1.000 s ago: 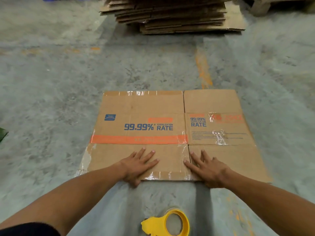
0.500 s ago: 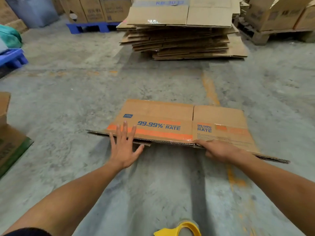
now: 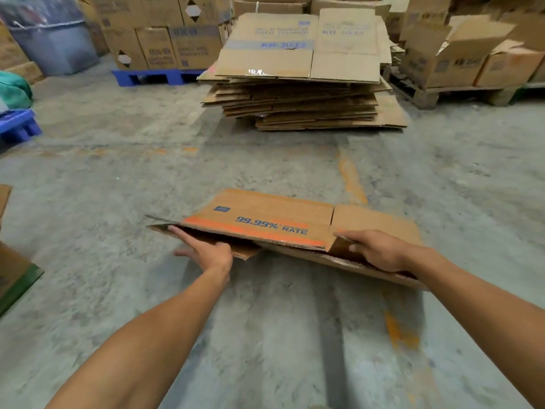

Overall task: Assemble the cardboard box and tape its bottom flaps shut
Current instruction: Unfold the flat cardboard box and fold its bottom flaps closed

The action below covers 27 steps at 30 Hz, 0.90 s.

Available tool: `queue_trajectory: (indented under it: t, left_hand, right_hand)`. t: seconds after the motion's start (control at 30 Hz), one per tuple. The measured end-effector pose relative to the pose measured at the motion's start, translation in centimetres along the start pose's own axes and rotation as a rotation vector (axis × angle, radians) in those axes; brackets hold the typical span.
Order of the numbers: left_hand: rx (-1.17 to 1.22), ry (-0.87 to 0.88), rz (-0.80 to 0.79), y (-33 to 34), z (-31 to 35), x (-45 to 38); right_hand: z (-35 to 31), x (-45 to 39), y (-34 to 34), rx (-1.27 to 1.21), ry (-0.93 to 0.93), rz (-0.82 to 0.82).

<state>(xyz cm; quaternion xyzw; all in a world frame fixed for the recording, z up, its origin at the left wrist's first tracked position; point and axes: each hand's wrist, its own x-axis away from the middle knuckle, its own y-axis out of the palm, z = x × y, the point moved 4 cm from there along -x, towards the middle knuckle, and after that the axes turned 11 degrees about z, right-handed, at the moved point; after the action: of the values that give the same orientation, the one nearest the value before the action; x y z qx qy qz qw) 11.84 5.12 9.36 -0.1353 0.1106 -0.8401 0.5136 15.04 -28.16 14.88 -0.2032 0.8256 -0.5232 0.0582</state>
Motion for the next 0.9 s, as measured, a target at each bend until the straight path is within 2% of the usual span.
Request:
queue_trajectory:
  t: [0.07,0.2,0.37,0.47,0.63,0.8,0.9]
  left_hand:
    - [0.043,-0.116,0.022,0.4,0.4,-0.3]
    - [0.213,-0.059,-0.071,2.4,2.8,-2.9]
    - [0.139,0.159,-0.256,2.9,11.5,-4.7]
    - [0.061,0.329,-0.316,1.9,17.9,-5.1]
    - [-0.105,0.578,-0.409,-0.6,26.2,-6.2]
    - [-0.229,0.599,-0.574,-2.9,28.7,-6.7]
    - [-0.323,0.622,-0.653,-4.1,28.7,-6.6]
  right_hand:
    - [0.9,-1.1,-1.6,-0.013,0.054,0.143]
    - [1.6,-2.4,-6.4,-0.010,0.099,0.369]
    - [1.5,-2.9,-16.0,-0.045,0.193,0.592]
    - [0.3,-3.3,-21.8,-0.057,0.244,0.682]
    - [-2.3,-3.4,-26.9,0.050,0.296,0.690]
    - [-3.4,-2.6,-26.4,0.087,0.262,0.677]
    - [-3.2,-2.3,-25.2,0.102,0.310,0.632]
